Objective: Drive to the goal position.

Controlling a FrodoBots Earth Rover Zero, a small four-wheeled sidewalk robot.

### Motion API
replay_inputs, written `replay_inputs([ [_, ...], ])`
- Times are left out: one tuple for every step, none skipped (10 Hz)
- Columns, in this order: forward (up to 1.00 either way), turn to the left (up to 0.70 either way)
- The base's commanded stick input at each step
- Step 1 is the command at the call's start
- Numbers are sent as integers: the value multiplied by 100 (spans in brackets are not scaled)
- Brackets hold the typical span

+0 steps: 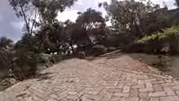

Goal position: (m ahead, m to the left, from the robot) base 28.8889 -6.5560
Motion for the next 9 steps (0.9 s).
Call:
replay_inputs([
  [70,-24],
  [70,-35],
  [70,-35],
  [70,-35],
  [70,-35],
  [70,-24],
  [70,-7],
  [70,0],
  [70,0],
])
